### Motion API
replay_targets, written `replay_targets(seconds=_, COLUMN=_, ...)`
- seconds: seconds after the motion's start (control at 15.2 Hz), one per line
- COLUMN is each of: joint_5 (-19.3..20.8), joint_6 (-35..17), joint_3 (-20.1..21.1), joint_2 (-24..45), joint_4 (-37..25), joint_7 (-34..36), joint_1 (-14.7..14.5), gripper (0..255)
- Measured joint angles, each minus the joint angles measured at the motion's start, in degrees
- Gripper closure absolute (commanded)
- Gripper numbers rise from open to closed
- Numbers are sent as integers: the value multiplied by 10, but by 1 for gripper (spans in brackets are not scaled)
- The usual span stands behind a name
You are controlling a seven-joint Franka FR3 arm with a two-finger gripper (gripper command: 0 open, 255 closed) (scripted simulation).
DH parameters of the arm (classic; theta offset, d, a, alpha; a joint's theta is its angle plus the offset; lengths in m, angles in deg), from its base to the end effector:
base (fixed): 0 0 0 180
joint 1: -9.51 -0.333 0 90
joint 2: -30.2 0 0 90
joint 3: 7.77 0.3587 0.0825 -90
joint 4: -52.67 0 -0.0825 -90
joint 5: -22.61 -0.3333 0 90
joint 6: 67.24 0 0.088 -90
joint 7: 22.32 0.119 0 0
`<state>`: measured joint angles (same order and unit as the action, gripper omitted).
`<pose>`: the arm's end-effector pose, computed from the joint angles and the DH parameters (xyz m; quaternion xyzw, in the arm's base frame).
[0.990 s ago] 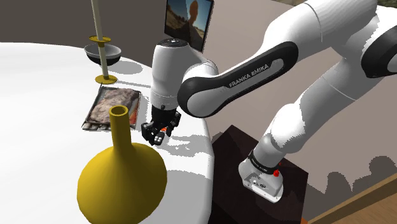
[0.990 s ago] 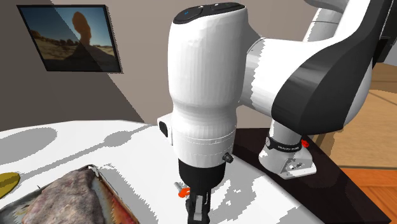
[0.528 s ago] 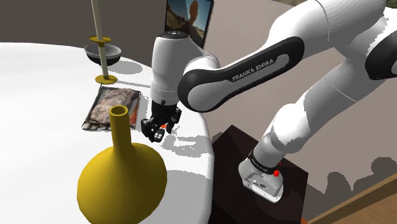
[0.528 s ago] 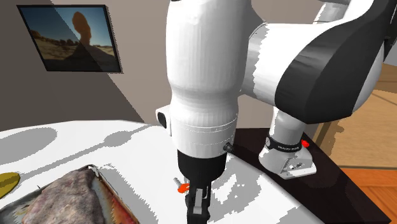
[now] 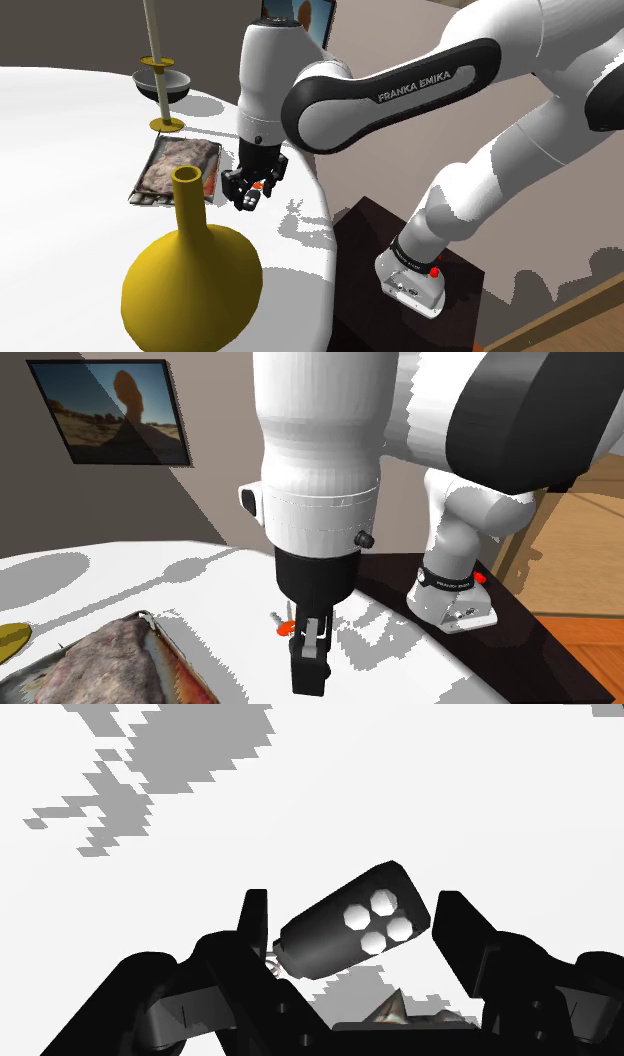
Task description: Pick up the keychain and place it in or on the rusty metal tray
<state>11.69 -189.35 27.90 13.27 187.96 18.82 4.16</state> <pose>0.2934 0.2905 0.4768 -0.9981 0.0608 -0.0107 0.0036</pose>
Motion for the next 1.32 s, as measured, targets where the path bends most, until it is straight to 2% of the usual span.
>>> replay_targets(seconds=0.79, joint_5=-6, joint_6=95, joint_3=-20, joint_2=-34, joint_4=-63, joint_7=-9, joint_1=-2, gripper=255)
replay_targets(seconds=0.99, joint_5=20, joint_6=97, joint_3=-14, joint_2=14, joint_4=-109, joint_7=-2, joint_1=14, gripper=255)
replay_targets(seconds=1.32, joint_5=92, joint_6=106, joint_3=0, joint_2=134, joint_4=-220, joint_7=25, joint_1=37, gripper=255)
